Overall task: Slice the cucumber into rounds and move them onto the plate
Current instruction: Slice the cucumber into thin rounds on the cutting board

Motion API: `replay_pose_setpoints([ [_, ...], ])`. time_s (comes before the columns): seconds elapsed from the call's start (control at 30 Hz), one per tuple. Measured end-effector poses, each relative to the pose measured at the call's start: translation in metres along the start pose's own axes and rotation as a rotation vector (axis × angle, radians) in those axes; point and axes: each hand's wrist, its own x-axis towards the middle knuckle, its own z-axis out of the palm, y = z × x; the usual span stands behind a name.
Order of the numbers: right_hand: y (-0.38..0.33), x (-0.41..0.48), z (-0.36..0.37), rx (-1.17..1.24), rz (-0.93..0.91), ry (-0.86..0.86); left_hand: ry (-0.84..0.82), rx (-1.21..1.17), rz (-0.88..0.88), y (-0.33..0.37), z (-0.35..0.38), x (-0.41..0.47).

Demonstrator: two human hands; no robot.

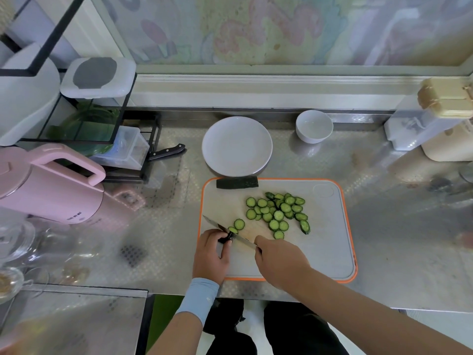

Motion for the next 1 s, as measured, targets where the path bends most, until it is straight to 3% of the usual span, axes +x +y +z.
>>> replay_pose_setpoints([
  [0.8,0.006,0.011,0.010,0.104,0.055,-0.017,-0.017,0.004,-0.015,0.004,-0.005,-0.002],
  [1.0,-0.005,-0.005,0.008,0.095,-0.010,0.027,0.008,-0.019,-0.001,0.001,-0.005,-0.002],
])
